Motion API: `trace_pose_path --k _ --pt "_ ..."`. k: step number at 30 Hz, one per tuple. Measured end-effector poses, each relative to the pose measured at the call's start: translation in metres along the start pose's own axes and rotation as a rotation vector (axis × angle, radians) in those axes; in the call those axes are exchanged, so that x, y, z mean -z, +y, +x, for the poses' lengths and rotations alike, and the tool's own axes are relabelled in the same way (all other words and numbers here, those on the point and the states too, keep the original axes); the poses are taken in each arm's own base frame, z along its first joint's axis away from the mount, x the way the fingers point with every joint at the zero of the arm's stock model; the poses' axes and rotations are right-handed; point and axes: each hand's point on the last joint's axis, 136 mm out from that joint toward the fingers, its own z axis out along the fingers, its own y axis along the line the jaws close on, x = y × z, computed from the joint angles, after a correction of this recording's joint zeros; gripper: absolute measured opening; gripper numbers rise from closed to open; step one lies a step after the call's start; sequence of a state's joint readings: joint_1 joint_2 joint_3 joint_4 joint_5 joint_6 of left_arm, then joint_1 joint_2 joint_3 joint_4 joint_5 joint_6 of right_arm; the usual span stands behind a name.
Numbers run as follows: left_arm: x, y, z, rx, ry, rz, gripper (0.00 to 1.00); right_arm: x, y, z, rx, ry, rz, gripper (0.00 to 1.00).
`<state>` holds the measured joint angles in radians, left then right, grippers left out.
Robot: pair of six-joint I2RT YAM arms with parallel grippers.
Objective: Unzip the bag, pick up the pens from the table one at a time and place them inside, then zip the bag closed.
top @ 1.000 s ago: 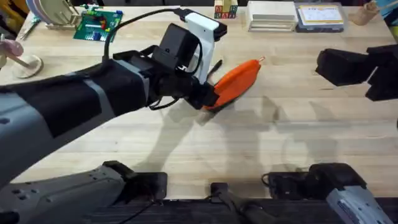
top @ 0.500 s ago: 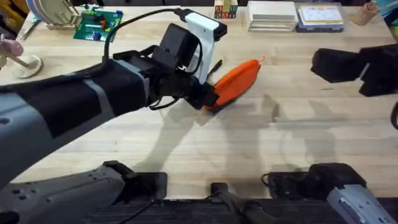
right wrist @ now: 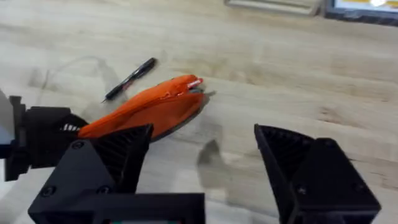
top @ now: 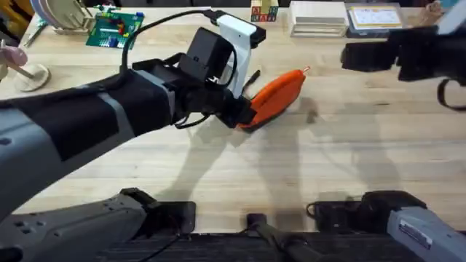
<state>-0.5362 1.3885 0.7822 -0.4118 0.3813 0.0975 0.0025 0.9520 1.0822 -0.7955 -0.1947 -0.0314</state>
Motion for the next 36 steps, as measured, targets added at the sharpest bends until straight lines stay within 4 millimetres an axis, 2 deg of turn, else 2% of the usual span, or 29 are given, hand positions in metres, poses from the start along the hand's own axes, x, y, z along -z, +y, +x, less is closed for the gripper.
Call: trace_pose_path --k 11,17,28,36 --pt "0.000 0.000 0.000 0.000 -0.001 0.000 0.044 -0.035 0.011 0.003 0.034 0.152 -0.123 0.995" --pt "0.000 0.000 0.000 0.000 0.000 0.000 0.044 -0.044 0.015 0.006 0.102 0.173 -0.168 0.995" --pt "0.000 0.000 0.000 0.000 0.000 0.000 0.044 -0.046 0.026 0.002 0.266 0.140 -0.255 0.995" --pt "0.000 0.000 0.000 0.000 0.000 0.000 0.044 -0.068 0.022 0.005 0.232 0.181 -0.263 0.995"
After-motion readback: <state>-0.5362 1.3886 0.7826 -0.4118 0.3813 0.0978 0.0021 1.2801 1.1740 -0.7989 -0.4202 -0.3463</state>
